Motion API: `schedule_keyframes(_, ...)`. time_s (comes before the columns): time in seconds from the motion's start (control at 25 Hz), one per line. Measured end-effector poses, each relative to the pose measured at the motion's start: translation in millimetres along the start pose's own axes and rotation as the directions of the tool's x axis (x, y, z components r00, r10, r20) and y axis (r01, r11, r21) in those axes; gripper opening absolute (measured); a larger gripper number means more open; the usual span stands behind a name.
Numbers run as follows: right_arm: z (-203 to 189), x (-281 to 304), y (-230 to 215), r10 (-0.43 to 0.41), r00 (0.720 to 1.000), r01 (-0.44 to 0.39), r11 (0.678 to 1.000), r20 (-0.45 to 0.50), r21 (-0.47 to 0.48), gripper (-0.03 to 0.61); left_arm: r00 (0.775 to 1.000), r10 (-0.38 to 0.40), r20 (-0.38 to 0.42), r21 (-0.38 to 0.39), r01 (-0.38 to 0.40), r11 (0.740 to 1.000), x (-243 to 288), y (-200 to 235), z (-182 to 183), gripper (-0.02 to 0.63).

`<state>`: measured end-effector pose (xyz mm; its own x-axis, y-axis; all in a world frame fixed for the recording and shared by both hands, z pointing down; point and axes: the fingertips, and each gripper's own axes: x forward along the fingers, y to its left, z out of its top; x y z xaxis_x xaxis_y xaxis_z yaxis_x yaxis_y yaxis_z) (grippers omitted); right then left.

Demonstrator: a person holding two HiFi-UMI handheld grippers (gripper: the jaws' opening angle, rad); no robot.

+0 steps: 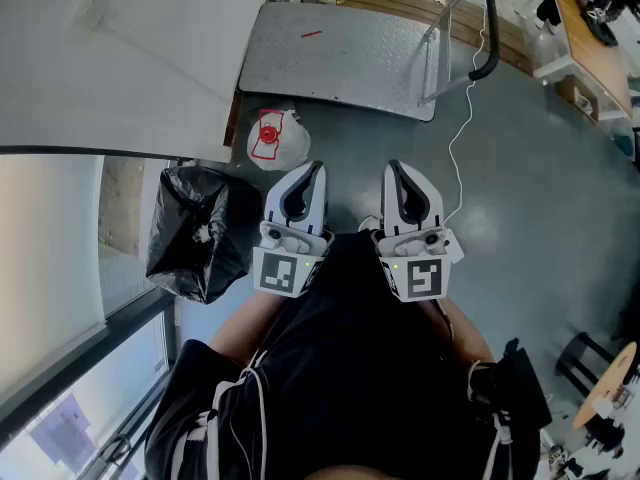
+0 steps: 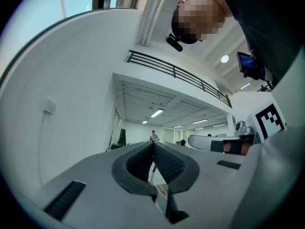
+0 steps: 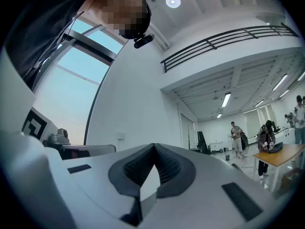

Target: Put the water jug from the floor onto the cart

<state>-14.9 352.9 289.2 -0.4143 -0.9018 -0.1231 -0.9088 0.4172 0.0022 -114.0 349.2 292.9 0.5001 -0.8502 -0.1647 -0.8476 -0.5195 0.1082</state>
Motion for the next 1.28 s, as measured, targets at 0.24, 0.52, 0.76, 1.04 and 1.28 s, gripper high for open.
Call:
schedule_keyframes(0.24,4.4,-14.5,-18.3,-0.004,1.000,0.004,1.000,0.005,0.015,0.013,1.000,0.013,-0.007,0.008,-0.013,1.000,5.3,-19.6,-0.7,0.017)
schedule_keyframes(0.52,-9.7,-31.4,-45.9,0.018,0.999,-0.015,0.997,-0.043,0.082,0.014,0.999,0.032,-0.021,0.007,-0.032,0.999,8.7,-42.7,-5.0,0.017)
schedule_keyframes(0.76,-8.4,-55.4,-64.8,0.037,0.999,-0.034,0.995,-0.031,0.093,0.014,0.997,0.075,-0.028,0.022,-0.074,0.997,3.4,-64.9,-12.4,0.017)
schedule_keyframes(1.04,-15.7,-73.1,-78.1,0.058,0.998,-0.054,0.988,-0.018,0.141,0.014,0.993,0.117,-0.017,0.055,-0.116,0.992,-8.6,-76.5,-19.4,0.017)
schedule_keyframes(1.28,-18.8,-73.5,-80.0,0.083,0.997,-0.081,0.988,-0.005,0.134,0.014,0.995,0.095,-0.015,0.096,-0.093,0.991,-6.2,-81.1,-29.0,0.017)
